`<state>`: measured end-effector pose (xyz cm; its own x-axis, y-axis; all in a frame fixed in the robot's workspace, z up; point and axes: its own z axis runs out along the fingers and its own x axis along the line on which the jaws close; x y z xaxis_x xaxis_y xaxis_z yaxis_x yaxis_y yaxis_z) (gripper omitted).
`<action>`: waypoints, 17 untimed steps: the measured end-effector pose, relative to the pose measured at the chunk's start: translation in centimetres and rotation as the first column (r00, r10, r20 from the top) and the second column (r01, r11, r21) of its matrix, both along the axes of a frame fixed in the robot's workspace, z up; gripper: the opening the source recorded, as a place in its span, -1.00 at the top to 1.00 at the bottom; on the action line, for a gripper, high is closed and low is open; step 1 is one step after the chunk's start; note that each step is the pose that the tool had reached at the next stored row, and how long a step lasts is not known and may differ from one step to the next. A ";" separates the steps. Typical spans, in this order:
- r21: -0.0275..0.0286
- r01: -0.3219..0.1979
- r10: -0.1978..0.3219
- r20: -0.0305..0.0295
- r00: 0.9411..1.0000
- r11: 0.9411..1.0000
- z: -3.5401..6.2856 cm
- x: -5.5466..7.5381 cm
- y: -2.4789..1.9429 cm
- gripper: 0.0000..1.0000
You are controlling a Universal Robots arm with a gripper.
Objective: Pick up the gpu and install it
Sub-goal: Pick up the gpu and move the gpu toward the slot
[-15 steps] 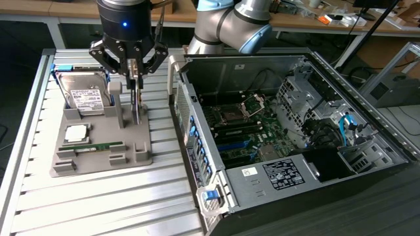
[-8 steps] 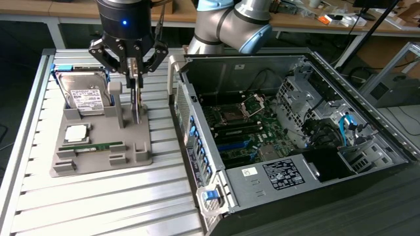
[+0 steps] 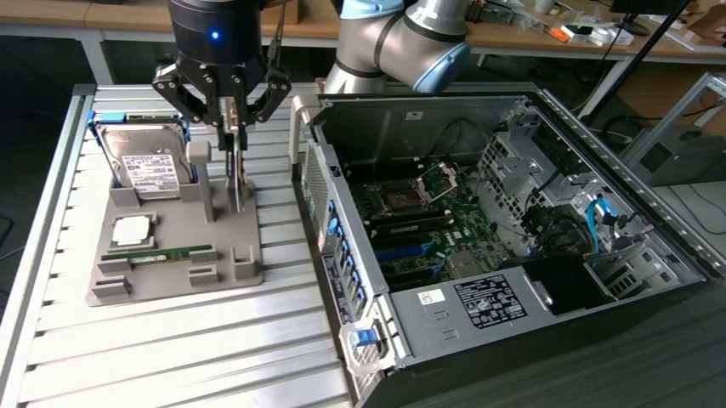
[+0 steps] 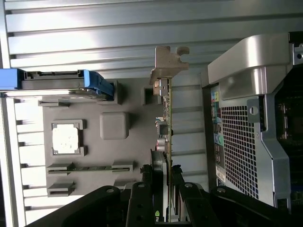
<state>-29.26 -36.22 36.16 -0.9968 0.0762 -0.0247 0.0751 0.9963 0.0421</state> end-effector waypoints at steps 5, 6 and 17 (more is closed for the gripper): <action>0.000 0.000 0.000 0.000 1.000 1.000 0.16 0.0 0.00 0.47; 0.000 0.000 0.000 0.000 1.000 1.000 0.19 0.0 0.00 0.47; 0.000 0.000 0.000 0.000 1.000 1.000 0.59 0.0 0.00 0.47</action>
